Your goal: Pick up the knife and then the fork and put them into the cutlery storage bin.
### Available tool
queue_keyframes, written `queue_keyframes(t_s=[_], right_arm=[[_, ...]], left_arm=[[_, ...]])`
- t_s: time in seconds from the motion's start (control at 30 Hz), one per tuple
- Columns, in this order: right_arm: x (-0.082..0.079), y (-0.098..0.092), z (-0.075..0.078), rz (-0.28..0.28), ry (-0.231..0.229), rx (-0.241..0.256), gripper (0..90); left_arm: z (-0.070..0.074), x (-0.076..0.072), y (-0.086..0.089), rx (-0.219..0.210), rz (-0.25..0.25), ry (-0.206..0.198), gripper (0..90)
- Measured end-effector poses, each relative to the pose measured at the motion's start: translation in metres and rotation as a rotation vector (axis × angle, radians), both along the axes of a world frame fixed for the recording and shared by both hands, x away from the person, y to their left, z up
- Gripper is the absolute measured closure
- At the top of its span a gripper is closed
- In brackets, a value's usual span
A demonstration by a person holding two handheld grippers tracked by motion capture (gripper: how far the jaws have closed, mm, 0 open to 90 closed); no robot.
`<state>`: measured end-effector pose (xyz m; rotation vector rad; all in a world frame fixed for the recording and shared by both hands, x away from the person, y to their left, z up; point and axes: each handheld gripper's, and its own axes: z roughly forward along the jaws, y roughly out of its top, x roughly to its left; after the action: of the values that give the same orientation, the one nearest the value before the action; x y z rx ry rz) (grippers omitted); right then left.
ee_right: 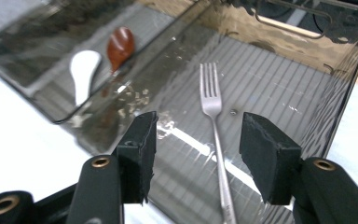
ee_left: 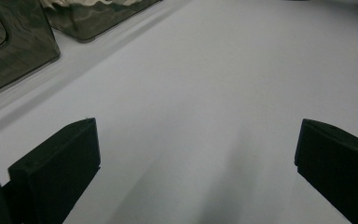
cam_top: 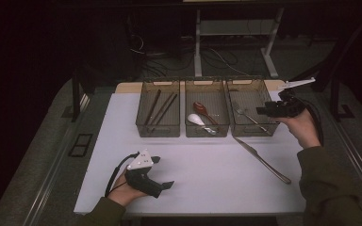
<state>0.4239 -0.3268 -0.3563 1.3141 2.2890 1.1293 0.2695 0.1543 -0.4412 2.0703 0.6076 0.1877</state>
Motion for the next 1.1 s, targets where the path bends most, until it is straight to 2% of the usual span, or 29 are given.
queue_keyframes(t_s=[0.27, 0.37, 0.83, 1.1], right_arm=[[-0.035, -0.007, 0.004, 0.031, -0.054, 0.091, 43.7], [-0.046, -0.009, 0.003, 0.044, -0.065, 0.11, 43.4], [-0.089, -0.014, -0.009, 0.083, -0.08, 0.11, 41.4], [-0.106, -0.019, -0.022, 0.09, -0.042, 0.08, 40.4]], left_arm=[[0.0, 0.0, 0.0, -0.001, 0.0, 0.001, 0.0], [0.0, 0.0, 0.0, -0.001, 0.001, 0.001, 0.0], [-0.001, -0.001, -0.001, -0.001, 0.001, 0.004, 0.0], [0.0, -0.001, 0.0, -0.001, 0.0, 0.0, 0.0]])
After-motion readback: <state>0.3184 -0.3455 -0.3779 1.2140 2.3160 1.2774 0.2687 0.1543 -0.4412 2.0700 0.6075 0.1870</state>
